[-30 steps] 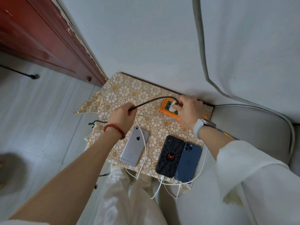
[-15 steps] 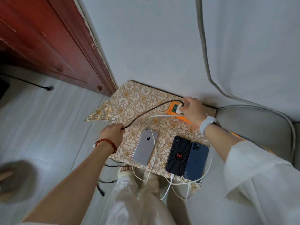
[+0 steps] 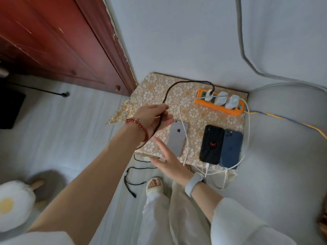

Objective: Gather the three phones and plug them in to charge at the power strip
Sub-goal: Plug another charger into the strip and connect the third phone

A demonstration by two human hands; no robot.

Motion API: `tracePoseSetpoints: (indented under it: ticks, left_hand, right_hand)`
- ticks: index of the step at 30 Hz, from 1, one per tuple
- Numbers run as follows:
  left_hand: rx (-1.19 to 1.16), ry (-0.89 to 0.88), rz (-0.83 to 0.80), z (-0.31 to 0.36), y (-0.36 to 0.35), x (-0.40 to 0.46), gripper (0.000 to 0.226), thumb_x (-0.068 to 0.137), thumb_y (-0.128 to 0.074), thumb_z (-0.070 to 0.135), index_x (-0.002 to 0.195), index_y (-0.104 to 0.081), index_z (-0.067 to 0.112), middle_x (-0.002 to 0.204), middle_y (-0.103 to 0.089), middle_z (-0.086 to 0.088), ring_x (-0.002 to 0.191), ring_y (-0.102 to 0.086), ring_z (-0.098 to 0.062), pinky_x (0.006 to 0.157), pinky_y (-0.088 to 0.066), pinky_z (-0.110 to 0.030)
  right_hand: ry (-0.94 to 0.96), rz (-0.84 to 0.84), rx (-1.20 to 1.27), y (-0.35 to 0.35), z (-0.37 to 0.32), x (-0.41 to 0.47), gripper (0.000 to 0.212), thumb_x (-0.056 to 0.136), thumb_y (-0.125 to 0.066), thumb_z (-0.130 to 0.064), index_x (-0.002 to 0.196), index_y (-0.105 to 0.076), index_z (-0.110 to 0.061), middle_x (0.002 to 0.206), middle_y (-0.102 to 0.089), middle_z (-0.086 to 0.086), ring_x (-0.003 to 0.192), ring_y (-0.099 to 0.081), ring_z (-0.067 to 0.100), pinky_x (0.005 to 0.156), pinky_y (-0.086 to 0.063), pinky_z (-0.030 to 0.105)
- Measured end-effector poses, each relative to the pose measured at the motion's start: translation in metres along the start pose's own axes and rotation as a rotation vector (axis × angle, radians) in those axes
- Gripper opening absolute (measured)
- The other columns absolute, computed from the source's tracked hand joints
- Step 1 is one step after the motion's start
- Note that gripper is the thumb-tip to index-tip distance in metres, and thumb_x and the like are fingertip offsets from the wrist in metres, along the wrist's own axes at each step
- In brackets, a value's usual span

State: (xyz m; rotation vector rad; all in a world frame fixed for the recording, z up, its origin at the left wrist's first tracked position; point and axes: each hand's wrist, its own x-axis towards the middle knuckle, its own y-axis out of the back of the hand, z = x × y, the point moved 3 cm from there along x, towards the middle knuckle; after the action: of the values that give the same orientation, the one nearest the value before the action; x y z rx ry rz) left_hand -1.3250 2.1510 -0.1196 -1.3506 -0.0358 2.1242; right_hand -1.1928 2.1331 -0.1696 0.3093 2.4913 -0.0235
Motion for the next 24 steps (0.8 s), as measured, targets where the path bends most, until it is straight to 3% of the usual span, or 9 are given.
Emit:
tracePoseSetpoints:
  ticks: [1,5,7,10,13,16,18,21,24]
  left_hand:
    - [-0.031,0.011,-0.014,-0.001,-0.001,-0.002,0.014,0.089,-0.051,0.005,0.079,-0.058,-0.001,0.065,-0.055,-0.008,0.052,-0.064,-0.014,0.055,-0.06,-0.028]
    - [-0.046,0.052,-0.1,-0.004,0.006,-0.008,0.015,0.09,-0.047,0.002,0.082,-0.06,-0.002,0.06,-0.057,-0.007,0.054,-0.065,-0.015,0.063,-0.061,-0.033]
    - [0.063,0.03,-0.147,-0.003,0.014,-0.009,0.017,0.091,-0.045,0.003,0.086,-0.061,0.002,0.065,-0.059,-0.005,0.062,-0.066,-0.015,0.073,-0.059,-0.035]
    - [0.334,-0.074,-0.096,0.0,0.037,-0.01,0.019,0.091,-0.045,0.006,0.096,-0.063,0.012,0.088,-0.066,-0.003,0.091,-0.064,-0.018,0.089,-0.05,-0.036]
    - [0.546,-0.133,-0.031,-0.018,0.072,-0.018,0.034,0.088,-0.044,-0.002,0.116,-0.056,0.014,0.113,-0.064,-0.003,0.112,-0.056,-0.018,0.094,-0.044,-0.032]
    - [0.832,-0.08,-0.111,-0.063,0.101,-0.032,0.049,0.083,-0.039,-0.012,0.125,-0.05,0.012,0.127,-0.057,-0.006,0.122,-0.047,-0.017,0.105,-0.034,-0.035]
    - [1.005,-0.066,-0.198,-0.095,0.111,-0.043,0.04,0.087,-0.042,-0.005,0.122,-0.052,0.01,0.128,-0.055,-0.007,0.12,-0.047,-0.014,0.108,-0.032,-0.033]
    - [0.941,-0.105,-0.111,-0.126,0.115,-0.056,0.032,0.088,-0.053,0.008,0.118,-0.05,0.016,0.124,-0.054,-0.003,0.121,-0.048,-0.018,0.099,-0.039,-0.028]
    - [0.773,-0.342,0.159,-0.122,0.112,-0.061,0.06,0.078,-0.066,0.01,0.128,-0.034,0.015,0.131,-0.04,-0.003,0.127,-0.04,-0.023,0.1,-0.038,-0.034]
  right_hand:
    - [-0.021,0.005,0.056,-0.011,-0.002,0.001,0.059,0.091,-0.049,-0.015,0.142,-0.024,-0.032,0.155,-0.014,-0.01,0.141,-0.012,0.002,0.114,-0.015,0.024]
    - [0.015,0.076,0.221,-0.035,-0.012,0.0,0.025,0.09,-0.053,-0.011,0.114,-0.059,-0.009,0.127,-0.058,0.0,0.117,-0.05,0.002,0.094,-0.036,0.004]
    - [0.005,0.171,0.251,-0.039,-0.014,-0.003,0.017,0.089,-0.054,-0.01,0.101,-0.063,0.0,0.109,-0.067,0.008,0.096,-0.061,0.007,0.088,-0.045,0.014]
    - [-0.023,0.294,0.302,-0.033,-0.012,-0.01,0.016,0.09,-0.053,-0.009,0.095,-0.064,0.002,0.089,-0.067,0.006,0.077,-0.064,0.013,0.081,-0.054,0.025]
    - [-0.079,0.408,0.439,-0.017,-0.013,-0.023,0.01,0.089,-0.056,-0.012,0.091,-0.065,-0.009,0.084,-0.067,0.006,0.076,-0.066,0.022,0.082,-0.057,0.034]
    - [-0.073,0.449,0.592,0.0,-0.021,-0.03,0.017,0.087,-0.057,-0.01,0.099,-0.063,0.0,0.087,-0.067,0.014,0.073,-0.068,0.022,0.07,-0.059,0.026]
    - [-0.052,0.457,0.678,0.01,-0.031,-0.031,0.016,0.087,-0.057,-0.01,0.098,-0.062,0.001,0.084,-0.068,0.014,0.073,-0.069,0.022,0.07,-0.059,0.026]
    - [-0.021,0.444,0.83,0.016,-0.047,-0.029,0.008,0.087,-0.056,-0.006,0.089,-0.062,-0.001,0.077,-0.066,0.012,0.07,-0.069,0.023,0.076,-0.059,0.033]
    - [-0.003,0.38,0.802,0.006,-0.057,-0.03,0.008,0.087,-0.056,-0.004,0.084,-0.063,-0.002,0.073,-0.066,0.013,0.065,-0.069,0.024,0.073,-0.06,0.034]
